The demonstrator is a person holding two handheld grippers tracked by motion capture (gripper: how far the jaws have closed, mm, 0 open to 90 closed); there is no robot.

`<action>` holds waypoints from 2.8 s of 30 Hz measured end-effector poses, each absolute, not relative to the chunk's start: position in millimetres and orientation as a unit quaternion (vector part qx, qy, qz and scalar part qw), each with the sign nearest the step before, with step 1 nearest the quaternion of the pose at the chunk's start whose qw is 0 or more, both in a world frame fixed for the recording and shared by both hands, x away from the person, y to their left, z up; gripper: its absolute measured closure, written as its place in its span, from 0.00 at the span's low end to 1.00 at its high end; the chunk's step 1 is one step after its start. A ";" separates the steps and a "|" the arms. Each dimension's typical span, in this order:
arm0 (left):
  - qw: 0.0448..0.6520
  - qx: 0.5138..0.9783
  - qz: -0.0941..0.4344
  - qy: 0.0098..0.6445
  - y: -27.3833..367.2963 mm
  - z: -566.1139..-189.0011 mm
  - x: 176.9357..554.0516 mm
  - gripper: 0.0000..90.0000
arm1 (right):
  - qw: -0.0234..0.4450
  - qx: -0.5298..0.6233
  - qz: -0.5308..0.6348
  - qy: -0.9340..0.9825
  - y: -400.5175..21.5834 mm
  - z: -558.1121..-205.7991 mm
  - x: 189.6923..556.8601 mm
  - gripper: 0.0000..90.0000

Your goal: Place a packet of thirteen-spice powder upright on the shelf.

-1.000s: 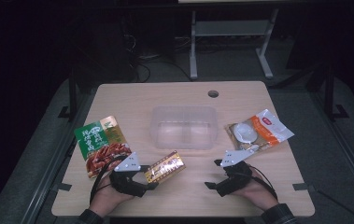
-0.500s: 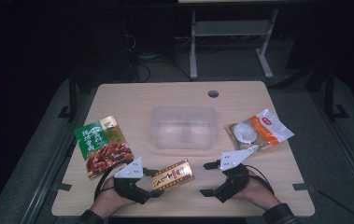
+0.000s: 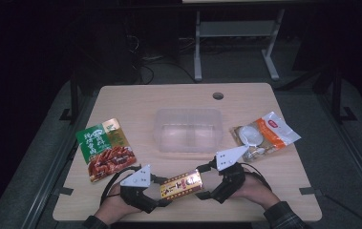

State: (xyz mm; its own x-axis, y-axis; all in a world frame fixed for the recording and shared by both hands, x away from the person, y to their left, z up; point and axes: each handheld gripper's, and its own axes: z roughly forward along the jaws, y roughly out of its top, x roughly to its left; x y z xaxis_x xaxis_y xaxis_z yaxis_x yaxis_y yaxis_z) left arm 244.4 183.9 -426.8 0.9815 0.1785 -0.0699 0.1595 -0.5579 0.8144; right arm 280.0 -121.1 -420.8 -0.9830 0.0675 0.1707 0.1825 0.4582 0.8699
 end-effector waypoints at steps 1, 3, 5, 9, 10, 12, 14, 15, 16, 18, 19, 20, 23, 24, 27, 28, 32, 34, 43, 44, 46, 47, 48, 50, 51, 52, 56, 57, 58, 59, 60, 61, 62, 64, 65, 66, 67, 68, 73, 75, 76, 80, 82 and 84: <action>0.462 0.882 0.011 0.095 183.8 -426.7 244.1 0.36 | 0.058 -0.074 -0.512 -0.854 -119.9 -421.0 279.5 0.17; 0.462 0.882 0.010 0.093 183.9 -426.6 244.1 0.36 | 0.062 -0.072 -0.511 -0.854 -118.0 -421.8 279.4 0.19; 0.464 0.881 0.008 0.093 183.8 -426.9 244.1 0.36 | 0.062 -0.071 -0.511 -0.854 -117.6 -422.2 279.1 0.20; 0.465 0.881 0.005 0.089 182.7 -427.0 243.5 0.36 | 0.060 -0.069 -0.514 -0.853 -118.9 -421.6 278.9 0.26; 0.466 0.881 0.006 0.087 182.4 -426.9 243.6 0.36 | 0.060 -0.069 -0.515 -0.852 -119.4 -421.2 278.7 0.27; 0.468 0.879 0.003 0.087 182.4 -427.0 244.1 0.36 | 0.056 -0.065 -0.519 -0.851 -120.4 -420.7 278.7 0.28; 0.468 0.879 -0.003 0.086 182.2 -427.5 245.1 0.36 | 0.053 -0.064 -0.523 -0.848 -121.3 -419.3 277.8 0.29; 0.469 0.879 -0.005 0.087 181.9 -428.0 245.2 0.36 | 0.055 -0.064 -0.525 -0.847 -121.7 -418.4 277.4 0.29; 0.469 0.879 -0.007 0.089 181.3 -428.8 245.5 0.36 | 0.054 -0.062 -0.527 -0.846 -121.9 -417.5 277.2 0.29; 0.465 0.881 -0.009 0.086 180.0 -430.1 247.8 0.36 | 0.052 -0.062 -0.528 -0.845 -122.0 -415.4 276.9 0.30; 0.462 0.883 -0.011 0.085 179.0 -430.4 249.0 0.36 | 0.052 -0.064 -0.530 -0.844 -122.0 -414.3 276.8 0.30; 0.462 0.882 -0.014 0.087 177.6 -431.3 250.7 0.36 | 0.051 -0.063 -0.530 -0.844 -122.0 -413.1 277.3 0.30; 0.459 0.884 -0.018 0.088 173.8 -432.0 254.2 0.36 | 0.047 -0.068 -0.534 -0.842 -122.6 -409.1 278.1 0.30; 0.457 0.885 -0.016 0.086 172.6 -431.7 255.8 0.36 | 0.044 -0.071 -0.534 -0.842 -122.7 -407.1 278.3 0.31; 0.459 0.884 -0.021 0.090 169.6 -431.1 259.1 0.36 | 0.041 -0.071 -0.536 -0.840 -121.8 -402.3 279.8 0.31; 0.460 0.883 -0.024 0.092 168.9 -430.9 259.8 0.36 | 0.034 -0.067 -0.539 -0.839 -120.5 -397.0 281.4 0.31; 0.459 0.883 -0.023 0.089 165.4 -430.4 263.5 0.36 | 0.027 -0.066 -0.544 -0.836 -117.3 -388.3 283.6 0.31; 0.457 0.885 -0.023 0.088 162.7 -430.6 265.3 0.36 | 0.025 -0.066 -0.544 -0.836 -115.8 -384.8 284.2 0.31; 0.455 0.887 -0.024 0.077 151.1 -430.9 271.6 0.35 | 0.009 -0.058 -0.556 -0.829 -106.0 -372.0 285.9 0.31; 0.456 0.886 -0.024 0.076 149.8 -431.3 272.1 0.35 | 0.010 -0.058 -0.558 -0.828 -104.6 -371.2 285.7 0.31; 0.455 0.887 -0.025 0.074 147.7 -431.6 273.0 0.35 | 0.007 -0.056 -0.561 -0.826 -102.0 -370.1 286.0 0.32; 0.455 0.887 -0.026 0.074 146.4 -432.0 273.1 0.35 | 0.009 -0.057 -0.563 -0.825 -100.8 -370.0 285.9 0.32; 0.456 0.887 -0.025 0.073 145.1 -432.5 273.1 0.35 | 0.009 -0.057 -0.564 -0.823 -99.4 -370.0 285.8 0.32; 0.457 0.886 -0.028 0.072 142.9 -433.0 273.2 0.35 | 0.010 -0.055 -0.566 -0.822 -97.0 -369.8 285.7 0.32; 0.460 0.885 -0.028 0.071 141.8 -432.9 273.0 0.35 | 0.013 -0.057 -0.570 -0.820 -95.7 -369.7 285.3 0.32; 0.460 0.885 -0.029 0.069 141.2 -432.4 273.2 0.35 | 0.014 -0.056 -0.570 -0.819 -94.7 -369.4 285.0 0.32; 0.463 0.883 -0.033 0.063 138.3 -432.0 272.3 0.35 | 0.015 -0.050 -0.577 -0.815 -90.6 -369.6 283.7 0.33; 0.463 0.884 -0.033 0.062 137.7 -432.0 271.5 0.35 | 0.017 -0.051 -0.578 -0.815 -89.8 -369.8 283.0 0.33; 0.463 0.884 -0.033 0.062 137.6 -432.0 271.3 0.35 | 0.018 -0.052 -0.579 -0.813 -88.5 -370.4 281.9 0.33; 0.462 0.884 -0.033 0.061 137.6 -432.0 271.3 0.35 | 0.015 -0.051 -0.579 -0.813 -88.0 -370.5 281.3 0.33; 0.462 0.884 -0.033 0.060 137.7 -431.9 271.3 0.35 | 0.014 -0.051 -0.580 -0.813 -87.7 -370.5 280.5 0.33; 0.462 0.884 -0.033 0.062 137.5 -432.4 271.2 0.35 | 0.012 -0.051 -0.582 -0.812 -87.2 -370.9 279.7 0.33; 0.460 0.885 -0.033 0.062 137.5 -432.8 271.3 0.35 | 0.012 -0.053 -0.580 -0.813 -87.0 -371.3 279.2 0.34; 0.458 0.886 -0.033 0.061 137.2 -434.2 271.4 0.35 | 0.011 -0.056 -0.577 -0.815 -86.1 -372.1 278.6 0.34; 0.458 0.886 -0.033 0.061 137.0 -435.0 271.5 0.35 | 0.010 -0.056 -0.575 -0.816 -85.8 -372.3 278.5 0.34; 0.458 0.886 -0.034 0.063 136.9 -435.8 271.3 0.35 | 0.009 -0.056 -0.573 -0.817 -85.3 -372.7 278.2 0.34; 0.457 0.887 -0.033 0.064 136.9 -436.4 271.5 0.35 | 0.010 -0.057 -0.572 -0.818 -85.0 -372.9 278.0 0.34; 0.455 0.888 -0.032 0.064 137.1 -437.0 271.7 0.34 | 0.009 -0.057 -0.571 -0.819 -84.8 -373.4 278.1 0.34; 0.452 0.888 -0.022 0.080 140.8 -440.2 271.3 0.32 | 0.005 -0.060 -0.569 -0.820 -85.8 -374.3 279.1 0.34; 0.444 0.892 -0.016 0.089 143.9 -442.3 270.1 0.30 | 0.001 -0.064 -0.568 -0.821 -87.0 -374.1 278.9 0.34; 0.441 0.892 -0.014 0.093 147.2 -444.1 269.2 0.28 | -0.003 -0.063 -0.568 -0.821 -87.7 -374.2 279.5 0.34; 0.419 0.902 -0.001 0.109 160.1 -447.3 264.4 0.24 | -0.007 -0.068 -0.565 -0.822 -90.0 -375.2 281.0 0.34; 0.409 0.904 0.002 0.128 166.4 -449.2 261.8 0.23 | -0.009 -0.070 -0.562 -0.824 -90.9 -376.1 281.8 0.34; 0.399 0.906 0.007 0.140 172.9 -450.6 260.4 0.20 | -0.012 -0.073 -0.559 -0.826 -91.5 -376.7 282.6 0.34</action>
